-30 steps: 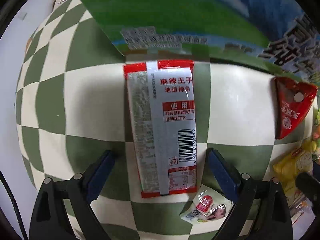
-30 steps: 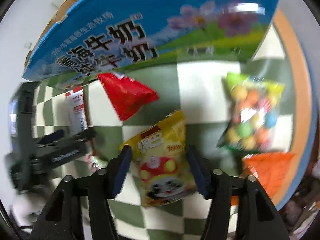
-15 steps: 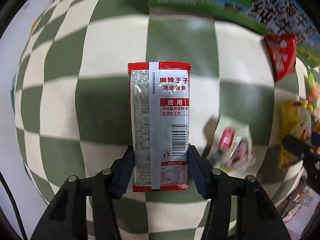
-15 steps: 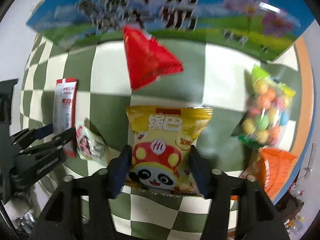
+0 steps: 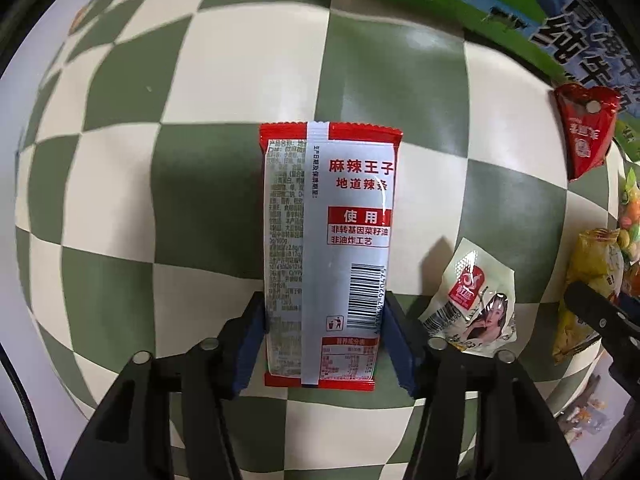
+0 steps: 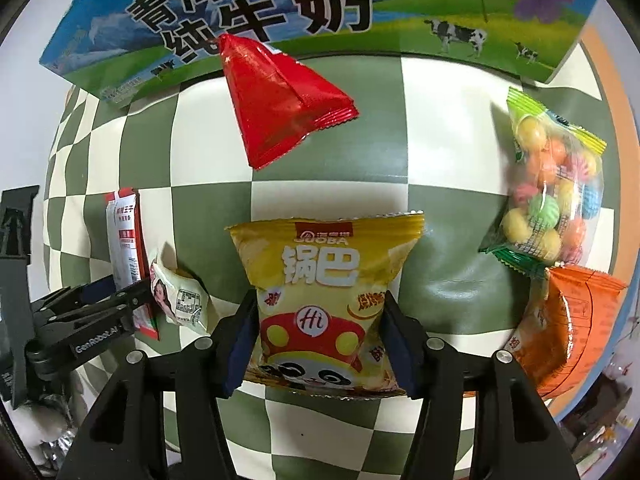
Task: Organize snacks
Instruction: 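Carry both packets into the box and open both tools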
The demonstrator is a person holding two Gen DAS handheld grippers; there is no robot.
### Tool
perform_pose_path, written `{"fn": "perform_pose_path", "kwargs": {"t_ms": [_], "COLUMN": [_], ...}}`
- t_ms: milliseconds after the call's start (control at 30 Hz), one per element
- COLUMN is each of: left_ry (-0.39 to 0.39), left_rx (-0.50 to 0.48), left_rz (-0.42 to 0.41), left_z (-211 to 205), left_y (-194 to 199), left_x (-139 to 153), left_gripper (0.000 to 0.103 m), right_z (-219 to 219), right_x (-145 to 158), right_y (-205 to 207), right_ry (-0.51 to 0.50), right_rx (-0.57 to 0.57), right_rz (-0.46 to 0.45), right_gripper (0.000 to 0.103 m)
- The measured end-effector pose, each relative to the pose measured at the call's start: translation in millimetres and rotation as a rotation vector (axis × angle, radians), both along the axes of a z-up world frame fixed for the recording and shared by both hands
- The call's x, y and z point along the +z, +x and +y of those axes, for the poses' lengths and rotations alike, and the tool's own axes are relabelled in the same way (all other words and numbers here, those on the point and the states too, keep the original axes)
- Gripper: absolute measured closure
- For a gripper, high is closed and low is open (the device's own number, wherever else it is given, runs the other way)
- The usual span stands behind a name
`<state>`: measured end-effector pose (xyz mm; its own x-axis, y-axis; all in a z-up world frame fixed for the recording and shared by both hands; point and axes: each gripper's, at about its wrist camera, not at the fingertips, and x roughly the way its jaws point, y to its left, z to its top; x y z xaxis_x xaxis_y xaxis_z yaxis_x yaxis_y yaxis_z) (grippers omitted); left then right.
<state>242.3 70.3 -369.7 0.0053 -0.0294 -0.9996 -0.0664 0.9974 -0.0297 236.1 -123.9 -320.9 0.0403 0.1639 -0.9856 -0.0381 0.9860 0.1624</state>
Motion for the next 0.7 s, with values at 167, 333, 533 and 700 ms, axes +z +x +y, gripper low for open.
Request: {"fn": "perform_pose_path", "kwargs": {"t_ms": [167,333,533,700], "left_ry": [-0.028,-0.127,-0.231,-0.238], "left_rx": [-0.012,-0.038,-0.102,-0.139], "left_rz": [-0.063,-0.179,-0.306,-0.346], "left_z": [-6.5,-20.1,-55.3,-86.6], "left_y": [-13.5,-16.4,31.2,106.1], "left_x": [35.8,110.2,192.6,220.4], "left_gripper": [0.058,0.059,0.058,0.058], "right_z": [-8.2,-28.8,-49.6,-52.6], "right_x": [16.5,54.5,137.7,190.2], "right_y": [-10.1,-17.5,-2.2,44.6], "right_ry": [0.000,0.097,0.208,0.238], "right_rx": [0.013,-0.022,-0.096,-0.114], "right_rz": [-0.052,-0.113,-0.286,-0.392], "right_gripper": [0.051,0.052,0.052,0.052]}}
